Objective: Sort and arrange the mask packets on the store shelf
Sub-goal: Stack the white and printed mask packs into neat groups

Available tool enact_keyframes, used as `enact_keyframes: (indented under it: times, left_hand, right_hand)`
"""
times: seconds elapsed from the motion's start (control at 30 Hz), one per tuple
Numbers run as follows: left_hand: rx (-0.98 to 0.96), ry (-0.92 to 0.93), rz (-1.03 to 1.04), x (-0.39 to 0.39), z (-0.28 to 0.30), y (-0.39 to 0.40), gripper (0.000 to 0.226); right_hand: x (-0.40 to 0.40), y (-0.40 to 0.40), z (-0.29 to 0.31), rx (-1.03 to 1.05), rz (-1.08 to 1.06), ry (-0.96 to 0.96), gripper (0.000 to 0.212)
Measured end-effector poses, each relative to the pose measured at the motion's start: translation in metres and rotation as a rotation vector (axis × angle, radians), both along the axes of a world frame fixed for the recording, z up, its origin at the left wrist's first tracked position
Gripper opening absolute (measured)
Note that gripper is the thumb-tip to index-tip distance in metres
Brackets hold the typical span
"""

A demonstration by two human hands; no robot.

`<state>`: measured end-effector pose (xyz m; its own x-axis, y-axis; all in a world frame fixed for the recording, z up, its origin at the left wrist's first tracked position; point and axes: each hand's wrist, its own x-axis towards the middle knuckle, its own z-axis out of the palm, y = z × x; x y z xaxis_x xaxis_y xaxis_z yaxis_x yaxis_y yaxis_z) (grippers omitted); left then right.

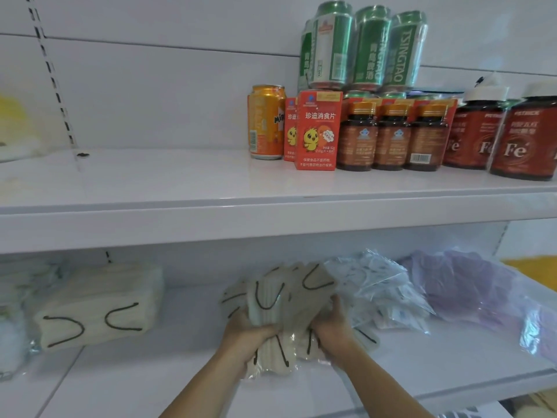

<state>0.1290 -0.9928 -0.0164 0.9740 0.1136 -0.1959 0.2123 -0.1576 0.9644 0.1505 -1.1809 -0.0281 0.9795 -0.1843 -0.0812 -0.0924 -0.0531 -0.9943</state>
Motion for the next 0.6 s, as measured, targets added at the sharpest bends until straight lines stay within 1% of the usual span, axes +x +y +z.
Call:
enact_keyframes:
  times: [0.07,0.1,0.13,0.23,0.33,0.37,0.43,0.5,0.53,0.6]
  left_hand:
    - [0.319,0.022,-0.051,0.003,0.007,-0.006,0.068]
    - [0.434,0.039,-0.074,0.005,0.010,-0.008,0.064]
    - [0.488,0.061,-0.092,0.006,0.013,-0.010,0.062]
    - [0.485,0.113,-0.093,0.009,0.018,-0.014,0.063]
    - [0.383,0.121,-0.030,0.003,0.022,-0.010,0.048]
    - [0.350,0.123,-0.008,0.001,0.021,-0.006,0.045]
    - [0.284,0.101,0.022,-0.005,0.022,0.007,0.042]
    - [0.233,0.056,0.068,-0.009,0.022,0.025,0.045]
    - [0.242,0.034,0.079,-0.012,0.023,0.033,0.044]
    - [0.302,0.010,0.059,-0.022,0.026,0.045,0.033]
  right_hand:
    - [-0.002,-0.005,-0.012,0.004,0.034,0.015,0.060]
    - [-0.002,-0.007,-0.013,0.005,0.030,0.028,0.055]
    - [-0.002,-0.008,-0.014,0.014,0.027,0.034,0.051]
    - [-0.001,-0.009,-0.016,-0.002,0.031,0.037,0.049]
    - [-0.001,-0.011,-0.024,0.003,-0.031,-0.033,0.047]
    - [0.000,-0.013,-0.025,0.021,-0.065,-0.056,0.050]
    - [0.000,-0.013,-0.024,0.083,-0.107,-0.078,0.063]
    - [0.003,-0.011,-0.022,0.118,-0.146,-0.094,0.075]
    - [0.004,-0.011,-0.021,0.094,-0.178,-0.106,0.080]
    - [0.006,-0.009,-0.018,-0.018,-0.235,-0.139,0.083]
